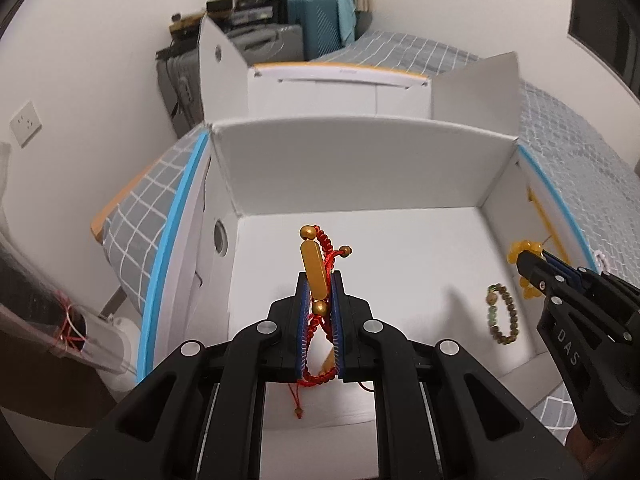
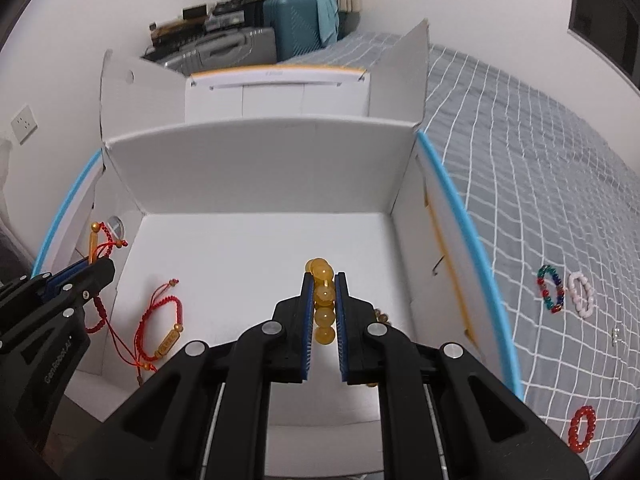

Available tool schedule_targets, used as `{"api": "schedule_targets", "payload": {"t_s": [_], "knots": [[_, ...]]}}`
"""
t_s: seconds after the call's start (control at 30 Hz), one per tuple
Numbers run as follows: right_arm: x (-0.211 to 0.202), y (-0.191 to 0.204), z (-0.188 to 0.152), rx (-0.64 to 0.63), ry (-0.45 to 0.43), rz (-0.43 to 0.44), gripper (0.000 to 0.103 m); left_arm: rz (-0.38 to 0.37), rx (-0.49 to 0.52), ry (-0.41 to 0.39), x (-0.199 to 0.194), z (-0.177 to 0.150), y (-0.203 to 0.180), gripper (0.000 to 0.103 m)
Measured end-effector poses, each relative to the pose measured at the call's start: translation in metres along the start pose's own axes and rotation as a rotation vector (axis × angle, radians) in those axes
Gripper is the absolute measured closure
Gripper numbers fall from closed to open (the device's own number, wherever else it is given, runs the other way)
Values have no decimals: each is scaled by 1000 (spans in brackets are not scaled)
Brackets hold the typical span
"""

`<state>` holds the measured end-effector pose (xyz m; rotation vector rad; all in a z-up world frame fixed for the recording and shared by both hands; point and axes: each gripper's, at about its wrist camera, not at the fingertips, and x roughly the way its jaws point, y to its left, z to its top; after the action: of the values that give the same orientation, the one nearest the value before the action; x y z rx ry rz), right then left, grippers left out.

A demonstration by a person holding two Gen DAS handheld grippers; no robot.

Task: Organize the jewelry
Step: 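Lift both bracelets and carry them over the white box, then open both tools to drop the bracelets into the box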

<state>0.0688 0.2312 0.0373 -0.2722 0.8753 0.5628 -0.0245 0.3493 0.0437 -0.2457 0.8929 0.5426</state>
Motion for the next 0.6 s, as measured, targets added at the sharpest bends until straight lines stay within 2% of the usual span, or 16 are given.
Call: {"api": "schedule_targets", "payload": {"t_s": [0.13, 0.43, 0.47, 0.5, 0.53, 0.6], "knots": [[10, 2, 0, 7, 55, -11, 94, 8, -2, 20, 7, 0, 2, 93], [12, 6, -3, -3, 60, 5, 92, 15, -8, 36, 12, 0, 3, 89], [11, 6, -2, -6, 57, 5, 86, 16, -9, 33, 11, 1, 3, 87], [10, 8, -2, -14, 55, 6, 82, 21, -10, 28, 10, 1, 3, 79], [9, 8, -1, -13, 54, 9, 73, 28, -13, 23, 9, 1, 4, 70], [6, 8, -1, -11, 47, 15, 66, 37, -25, 12, 5, 1, 7, 59]]}}
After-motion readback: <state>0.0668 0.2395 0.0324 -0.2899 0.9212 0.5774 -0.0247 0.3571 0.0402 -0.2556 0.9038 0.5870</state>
